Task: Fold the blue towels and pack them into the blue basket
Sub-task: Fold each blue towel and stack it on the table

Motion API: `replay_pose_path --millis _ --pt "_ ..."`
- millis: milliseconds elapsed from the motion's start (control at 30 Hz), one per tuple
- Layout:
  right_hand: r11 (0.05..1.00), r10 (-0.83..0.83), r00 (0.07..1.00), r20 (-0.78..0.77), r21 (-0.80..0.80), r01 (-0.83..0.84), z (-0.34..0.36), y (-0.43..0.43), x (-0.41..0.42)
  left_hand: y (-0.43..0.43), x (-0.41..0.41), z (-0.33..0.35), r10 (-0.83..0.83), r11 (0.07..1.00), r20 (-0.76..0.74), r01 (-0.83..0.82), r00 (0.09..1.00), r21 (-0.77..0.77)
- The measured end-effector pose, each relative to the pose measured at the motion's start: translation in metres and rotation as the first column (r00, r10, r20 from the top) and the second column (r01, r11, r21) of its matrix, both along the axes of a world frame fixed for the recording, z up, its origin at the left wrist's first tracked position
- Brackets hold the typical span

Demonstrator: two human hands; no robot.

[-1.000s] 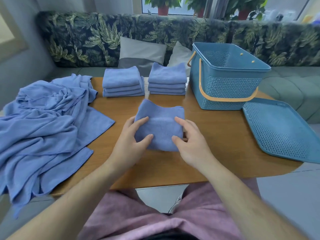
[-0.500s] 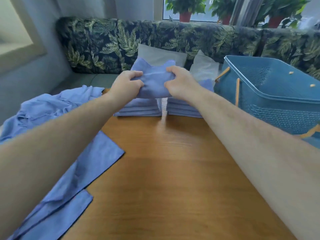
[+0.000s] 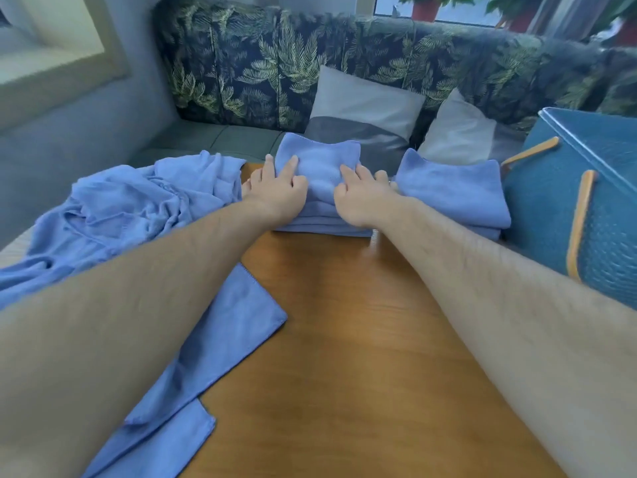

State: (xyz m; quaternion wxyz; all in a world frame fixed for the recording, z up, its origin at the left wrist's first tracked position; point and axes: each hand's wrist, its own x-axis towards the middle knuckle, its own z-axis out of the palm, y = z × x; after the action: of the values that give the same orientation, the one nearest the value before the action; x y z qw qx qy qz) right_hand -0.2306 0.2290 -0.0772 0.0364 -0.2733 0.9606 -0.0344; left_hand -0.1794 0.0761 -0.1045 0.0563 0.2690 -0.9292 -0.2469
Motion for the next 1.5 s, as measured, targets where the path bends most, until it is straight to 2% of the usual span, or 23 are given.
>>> replay_pose_path --millis 67,133,200,267,367,500,600,700,767,900,1033,1167,1267,1367,1500 --pt "0.999 -0.029 0.997 -0.067 0.027 0.031 0.007 -0.001 0.003 0.001 0.003 0.007 -0.015 0.998 0.007 0.015 1.0 -0.068" --pt "1.0 -0.018 0.969 -0.245 -0.023 0.013 0.011 -0.002 0.01 0.004 0.012 0.013 -0.041 0.987 -0.066 0.03 0.997 -0.159" --pt "0.982 0.032 0.921 -0.389 -0.158 -0.101 0.013 -0.004 0.03 0.006 0.029 0.017 -0.084 0.975 -0.201 0.039 0.976 -0.218" --pt "0.941 0.127 0.893 -0.433 -0.232 -0.246 0.013 -0.013 0.055 0.008 0.054 0.018 -0.13 0.965 -0.302 0.051 0.944 -0.256" --pt "0.882 0.265 0.889 -0.375 -0.277 -0.38 0.006 -0.032 0.09 0.001 0.098 0.016 -0.158 0.956 -0.332 0.06 0.93 -0.287" --pt "0.849 0.35 0.883 -0.312 -0.293 -0.44 0.0 -0.067 0.125 -0.035 0.153 0.013 -0.084 0.932 -0.262 -0.017 0.961 -0.361" --pt "0.855 0.404 0.893 -0.2 -0.265 -0.446 -0.005 -0.103 0.148 -0.067 0.185 0.015 0.014 0.907 -0.122 -0.064 0.992 -0.415" --pt "0.862 0.425 0.904 -0.041 -0.287 -0.418 -0.009 -0.135 0.163 -0.099 0.207 0.014 0.133 0.862 0.087 -0.072 0.987 -0.502" --pt "0.885 0.406 0.913 0.045 -0.268 -0.38 -0.014 -0.153 0.167 -0.114 0.216 0.009 0.132 0.882 0.164 -0.04 0.977 -0.47" --pt "0.93 0.292 0.953 0.08 -0.256 -0.264 -0.025 -0.174 0.165 -0.125 0.219 0.004 0.061 0.939 0.083 -0.029 0.995 -0.344" --pt "0.93 0.263 0.965 0.02 -0.271 -0.248 -0.026 -0.179 0.158 -0.121 0.217 0.008 0.051 0.923 0.038 -0.032 0.998 -0.384" --pt "0.866 0.267 0.96 -0.084 -0.416 -0.277 -0.019 -0.164 0.162 -0.125 0.214 0.012 0.014 0.953 -0.075 -0.036 0.997 -0.3" --pt "0.787 0.341 0.936 -0.083 -0.519 -0.333 -0.009 -0.145 0.162 -0.119 0.211 0.016 0.032 0.976 -0.156 -0.064 0.987 -0.209" --pt "0.739 0.421 0.906 -0.03 -0.568 -0.362 0.009 -0.117 0.162 -0.108 0.204 0.024 -0.005 0.991 -0.143 -0.014 0.99 -0.134" --pt "0.726 0.435 0.9 -0.035 -0.578 -0.374 0.026 -0.056 0.166 -0.068 0.19 0.041 -0.138 0.976 -0.138 0.111 0.981 -0.185"
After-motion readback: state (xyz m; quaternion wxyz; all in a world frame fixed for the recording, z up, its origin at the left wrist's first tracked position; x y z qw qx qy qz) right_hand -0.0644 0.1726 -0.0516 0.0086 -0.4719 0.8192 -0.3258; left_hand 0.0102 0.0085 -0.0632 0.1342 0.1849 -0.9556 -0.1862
